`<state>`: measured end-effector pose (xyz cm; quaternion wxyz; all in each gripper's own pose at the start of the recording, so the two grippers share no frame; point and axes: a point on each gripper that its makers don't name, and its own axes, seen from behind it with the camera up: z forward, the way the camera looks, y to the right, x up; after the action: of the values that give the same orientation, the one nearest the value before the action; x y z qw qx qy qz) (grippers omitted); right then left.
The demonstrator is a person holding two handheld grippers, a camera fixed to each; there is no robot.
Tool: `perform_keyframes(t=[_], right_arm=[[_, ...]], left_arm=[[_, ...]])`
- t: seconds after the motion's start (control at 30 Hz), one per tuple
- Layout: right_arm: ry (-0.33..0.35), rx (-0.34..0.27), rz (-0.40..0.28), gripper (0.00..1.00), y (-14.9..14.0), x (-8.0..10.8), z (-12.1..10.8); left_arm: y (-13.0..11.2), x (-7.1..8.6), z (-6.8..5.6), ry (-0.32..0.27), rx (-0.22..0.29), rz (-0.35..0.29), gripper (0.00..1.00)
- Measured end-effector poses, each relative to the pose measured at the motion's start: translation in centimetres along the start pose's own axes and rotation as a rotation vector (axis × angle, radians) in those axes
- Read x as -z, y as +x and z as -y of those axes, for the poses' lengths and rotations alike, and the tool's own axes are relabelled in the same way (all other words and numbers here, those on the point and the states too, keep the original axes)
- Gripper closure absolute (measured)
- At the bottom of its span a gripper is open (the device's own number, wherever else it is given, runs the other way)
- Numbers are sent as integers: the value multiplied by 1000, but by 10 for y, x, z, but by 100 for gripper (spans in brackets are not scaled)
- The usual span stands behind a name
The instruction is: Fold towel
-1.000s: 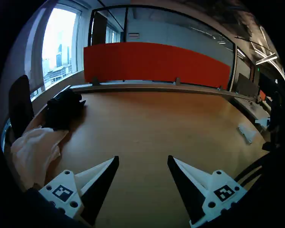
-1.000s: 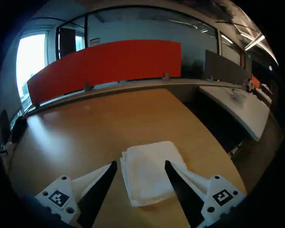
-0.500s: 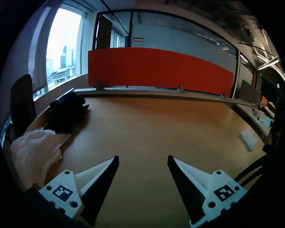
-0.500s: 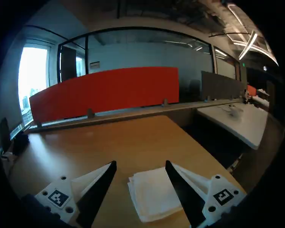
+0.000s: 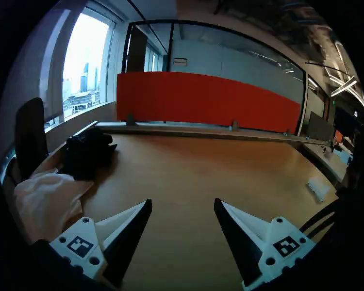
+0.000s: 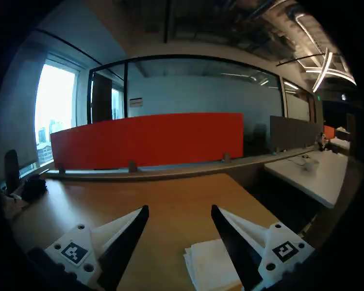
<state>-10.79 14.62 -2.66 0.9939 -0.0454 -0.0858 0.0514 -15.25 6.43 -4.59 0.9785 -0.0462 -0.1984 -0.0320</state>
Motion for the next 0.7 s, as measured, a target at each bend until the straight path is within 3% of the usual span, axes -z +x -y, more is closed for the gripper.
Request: perform_keyframes(t=[0.4,0.7], right_arm=[[31,10,-60,0,26,1,40],[77,34,-81,0,42,0,79]], left_arm=[[37,-2,3,-12,0,-93,5],[66,-2,19,29,0,-175,5]])
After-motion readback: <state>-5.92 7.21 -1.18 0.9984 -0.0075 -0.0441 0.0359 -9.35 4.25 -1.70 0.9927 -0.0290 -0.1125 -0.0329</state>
